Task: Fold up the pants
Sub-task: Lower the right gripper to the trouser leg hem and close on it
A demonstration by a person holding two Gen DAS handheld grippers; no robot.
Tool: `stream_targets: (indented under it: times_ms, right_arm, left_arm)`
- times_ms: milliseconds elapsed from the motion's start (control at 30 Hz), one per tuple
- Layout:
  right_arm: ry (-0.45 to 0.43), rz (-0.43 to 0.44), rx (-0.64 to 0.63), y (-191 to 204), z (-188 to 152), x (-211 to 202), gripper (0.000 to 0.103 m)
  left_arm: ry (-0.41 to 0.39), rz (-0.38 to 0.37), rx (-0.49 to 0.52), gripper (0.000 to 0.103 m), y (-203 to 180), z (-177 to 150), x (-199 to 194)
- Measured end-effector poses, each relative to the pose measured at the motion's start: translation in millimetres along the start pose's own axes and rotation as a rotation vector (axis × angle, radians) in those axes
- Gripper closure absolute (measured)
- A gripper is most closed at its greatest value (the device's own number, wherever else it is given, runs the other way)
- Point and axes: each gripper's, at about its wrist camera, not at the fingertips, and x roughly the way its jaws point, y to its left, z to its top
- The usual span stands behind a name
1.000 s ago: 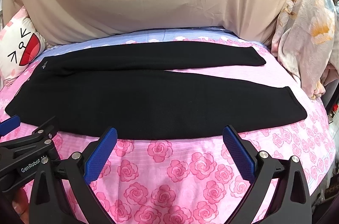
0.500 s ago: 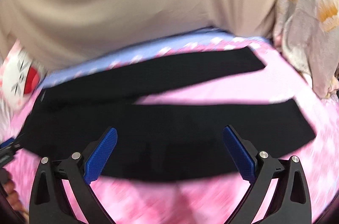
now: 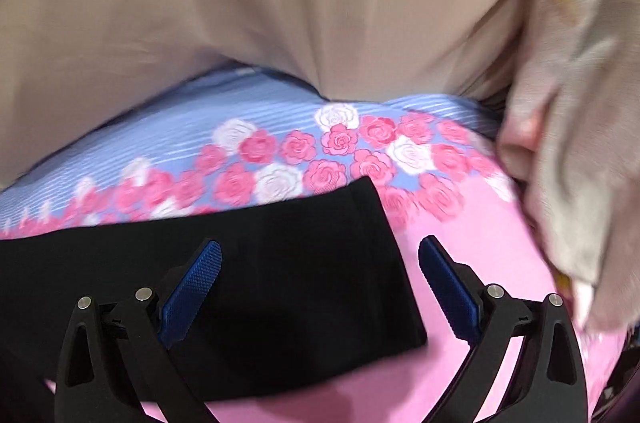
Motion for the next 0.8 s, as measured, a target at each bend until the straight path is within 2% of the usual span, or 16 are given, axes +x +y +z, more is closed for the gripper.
stream_targets:
  times_ms: [33, 67, 133, 233, 333, 400, 433, 467, 533, 567, 633, 667, 700, 800]
  right_arm:
    - [0.008, -0.002, -0.002, -2.3, 3.4, 7.8, 0.007]
    - [0.013, 0.001, -0.001, -4.2, 6.7, 14.8, 0.007]
    - [0.037, 0.032, 0.006, -10.1, 14.6, 32.3, 0.007]
    - [0.049, 0.051, 0.0, -11.3, 17.6, 45.6, 0.007]
    - [0.02, 0.094, -0.008, -9.6, 21.1, 41.7, 0.034]
    - [0.016, 0.106, -0.008, -8.4, 20.8, 37.3, 0.058]
    - [0.024, 0.154, 0.004, -8.6, 20.0, 35.3, 0.073]
    - [0.022, 0.164, 0.01, -7.0, 18.8, 32.2, 0.076]
    - [0.05, 0.165, -0.021, -0.3, 15.6, 25.8, 0.083]
    - [0.042, 0.161, -0.025, 3.1, 14.2, 22.2, 0.084]
    - [0.026, 0.157, -0.022, 8.1, 11.8, 16.0, 0.085]
    - [0.013, 0.156, -0.017, 10.8, 9.2, 9.0, 0.087]
    - [0.004, 0.157, -0.014, 11.4, 7.4, 2.7, 0.088]
    - [-0.051, 0.17, 0.0, 12.7, 7.6, -26.5, 0.089]
  left_arm:
    - [0.01, 0.021, 0.004, 0.005, 2.5, 6.4, 14.3]
    - [0.004, 0.075, 0.002, 0.005, 5.2, 15.3, 32.3]
    - [-0.008, 0.11, 0.023, 0.005, 5.4, 23.4, 53.7]
    - [0.029, 0.162, 0.067, 0.005, 4.1, 40.6, 102.2]
    - [0.044, 0.184, 0.075, 0.005, 6.6, 50.8, 133.5]
    - [0.06, 0.2, 0.075, 0.005, 7.2, 57.7, 154.0]
    - [0.085, 0.174, 0.072, 0.005, 8.9, 60.7, 164.1]
    - [0.136, 0.139, 0.063, 0.005, 10.9, 64.2, 178.8]
    - [0.171, 0.119, 0.044, 0.008, 11.7, 66.1, 192.2]
    - [0.181, 0.11, 0.044, 0.027, 11.2, 66.9, 197.3]
    - [0.233, 0.038, 0.04, 0.062, 7.4, 65.6, 206.2]
    - [0.246, 0.03, 0.023, 0.076, 7.7, 65.3, 205.0]
    - [0.239, 0.018, 0.02, 0.081, 8.8, 65.8, 200.5]
    - [0.163, 0.0, 0.026, 0.082, 14.2, 65.5, 165.0]
